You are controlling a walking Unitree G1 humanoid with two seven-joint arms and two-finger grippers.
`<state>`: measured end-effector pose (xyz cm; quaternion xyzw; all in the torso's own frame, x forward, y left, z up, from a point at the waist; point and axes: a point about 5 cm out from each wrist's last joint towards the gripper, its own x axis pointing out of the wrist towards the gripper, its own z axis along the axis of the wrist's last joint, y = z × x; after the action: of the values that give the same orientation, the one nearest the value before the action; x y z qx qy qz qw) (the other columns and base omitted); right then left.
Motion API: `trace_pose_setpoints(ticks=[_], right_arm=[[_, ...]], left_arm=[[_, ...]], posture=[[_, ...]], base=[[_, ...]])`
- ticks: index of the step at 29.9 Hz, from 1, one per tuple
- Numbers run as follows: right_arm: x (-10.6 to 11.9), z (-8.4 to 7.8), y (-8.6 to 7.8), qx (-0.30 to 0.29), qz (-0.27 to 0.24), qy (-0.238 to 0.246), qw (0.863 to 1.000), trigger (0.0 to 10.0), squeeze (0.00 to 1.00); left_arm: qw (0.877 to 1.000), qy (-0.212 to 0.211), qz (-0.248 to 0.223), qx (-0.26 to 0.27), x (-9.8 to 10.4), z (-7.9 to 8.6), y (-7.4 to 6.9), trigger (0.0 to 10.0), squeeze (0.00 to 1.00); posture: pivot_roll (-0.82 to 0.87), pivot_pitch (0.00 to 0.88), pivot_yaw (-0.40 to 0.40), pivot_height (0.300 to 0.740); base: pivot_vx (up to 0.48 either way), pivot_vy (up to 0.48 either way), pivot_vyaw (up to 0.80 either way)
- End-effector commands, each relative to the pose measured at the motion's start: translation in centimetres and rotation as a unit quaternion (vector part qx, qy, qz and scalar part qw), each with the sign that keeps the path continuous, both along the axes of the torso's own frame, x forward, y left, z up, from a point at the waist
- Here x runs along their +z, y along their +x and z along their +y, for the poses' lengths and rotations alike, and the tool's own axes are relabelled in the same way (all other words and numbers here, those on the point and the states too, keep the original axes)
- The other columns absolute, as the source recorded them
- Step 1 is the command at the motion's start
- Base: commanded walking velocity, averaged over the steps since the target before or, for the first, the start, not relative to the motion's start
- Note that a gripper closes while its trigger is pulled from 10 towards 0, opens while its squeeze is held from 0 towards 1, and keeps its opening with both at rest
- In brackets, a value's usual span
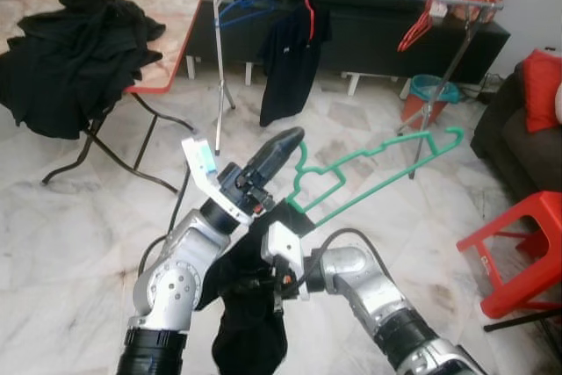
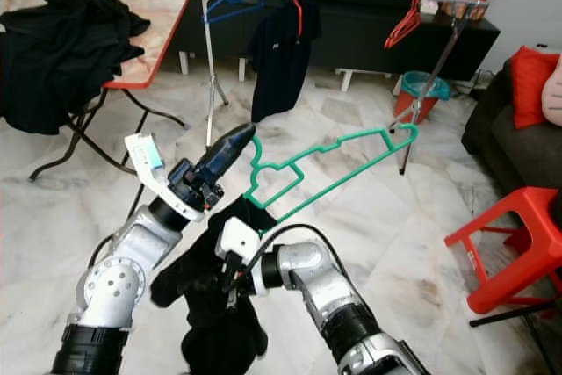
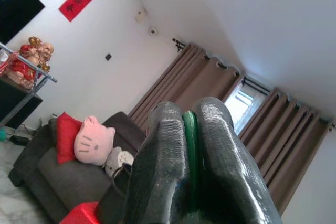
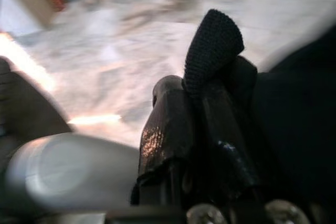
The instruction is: Hang hanger
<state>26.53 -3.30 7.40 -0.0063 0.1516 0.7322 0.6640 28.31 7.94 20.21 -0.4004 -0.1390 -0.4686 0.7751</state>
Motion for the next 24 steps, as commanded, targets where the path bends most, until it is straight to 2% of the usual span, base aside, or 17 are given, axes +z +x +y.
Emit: trace_pose_setpoints(ticks=[1,3,5,6,7,9,11,12,13,15,18,20,21,24], right_arm=[[-0.1,-0.2,-0.8,0.039,0.003,-0.009,0.999,0.0,0.0],[-0.4,-0.7,-1.1,0.048,0.004,-0.025,0.999,0.0,0.0],[-0.5,-0.8,-1.2,0.051,0.002,-0.029,0.998,0.0,0.0],[-1.1,-1.4,-1.4,0.064,-0.009,-0.067,0.996,0.0,0.0],[-1.1,-1.4,-1.4,0.064,-0.009,-0.067,0.996,0.0,0.0],[-2.6,-2.9,-1.1,0.063,-0.057,-0.166,0.983,0.0,0.0],[-3.1,-3.8,-0.5,0.044,-0.08,-0.214,0.973,0.0,0.0],[-3.4,-4.9,-0.3,0.048,-0.087,-0.251,0.963,0.0,0.0],[-3.4,-4.9,-0.3,0.048,-0.087,-0.251,0.963,0.0,0.0],[-3.3,-6.0,0.2,0.036,-0.104,-0.278,0.954,0.0,0.0],[-3.1,-6.6,0.3,0.029,-0.095,-0.28,0.955,0.0,0.0],[-3.4,-7.6,-0.4,0.067,-0.089,-0.302,0.947,0.0,0.0],[-3.6,-8.1,-0.7,0.084,-0.101,-0.317,0.939,0.0,0.0],[-3.7,-8.0,-0.6,0.067,-0.107,-0.303,0.944,0.0,0.0]], left_arm=[[0.999,-0.032,-0.015,0.002,1.8,-0.5,0.4,10.0,0.0],[0.999,-0.044,-0.01,0.029,2.4,0.0,1.0,10.0,0.0],[0.998,-0.049,-0.008,0.034,2.5,0.1,1.1,10.0,0.0],[0.997,-0.058,-0.003,0.058,2.8,0.6,1.5,10.0,0.0],[0.997,-0.058,-0.003,0.058,2.8,0.6,1.5,10.0,0.0],[0.993,-0.067,0.01,0.096,3.2,1.3,2.2,10.0,0.0],[0.991,-0.07,0.019,0.112,3.2,1.6,2.5,10.0,0.0],[0.99,-0.072,0.022,0.117,3.2,1.8,2.6,10.0,0.0],[0.99,-0.072,0.022,0.117,3.2,1.8,2.6,10.0,0.0],[0.99,-0.064,0.023,0.124,3.1,1.8,2.7,10.0,0.0],[0.99,-0.058,0.028,0.129,2.9,1.8,2.7,10.0,0.0],[0.989,-0.06,0.032,0.131,2.8,1.8,2.8,10.0,0.0],[0.989,-0.061,0.031,0.132,2.9,1.6,2.8,10.0,0.0],[0.991,-0.06,0.025,0.12,3.0,1.3,2.6,10.0,0.0]], posture=[[0.16,0.0,-0.122,0.74],[0.16,0.0,-0.12,0.74],[0.16,0.0,-0.12,0.74],[0.16,0.0,-0.119,0.74],[0.16,0.0,-0.119,0.74],[0.16,0.0,-0.118,0.74],[0.16,0.0,-0.118,0.74],[0.16,0.0,-0.118,0.74],[0.16,0.0,-0.118,0.74],[0.16,0.0,-0.118,0.74],[0.16,0.0,-0.117,0.74],[0.16,0.0,-0.117,0.74],[0.16,0.0,-0.118,0.74],[0.16,0.0,-0.117,0.74]], base=[[0.0,0.0,0.0],[0.0,0.0,0.0],[0.0,0.0,0.0],[0.0,0.0,0.0],[0.0,0.0,0.0],[0.0,0.0,0.0],[0.0,0.0,0.0],[0.0,0.0,0.0],[0.0,0.0,0.0],[0.0,0.0,0.0],[0.0,0.0,0.0],[0.0,0.0,0.0],[0.0,0.0,0.0],[0.0,0.0,0.0]])
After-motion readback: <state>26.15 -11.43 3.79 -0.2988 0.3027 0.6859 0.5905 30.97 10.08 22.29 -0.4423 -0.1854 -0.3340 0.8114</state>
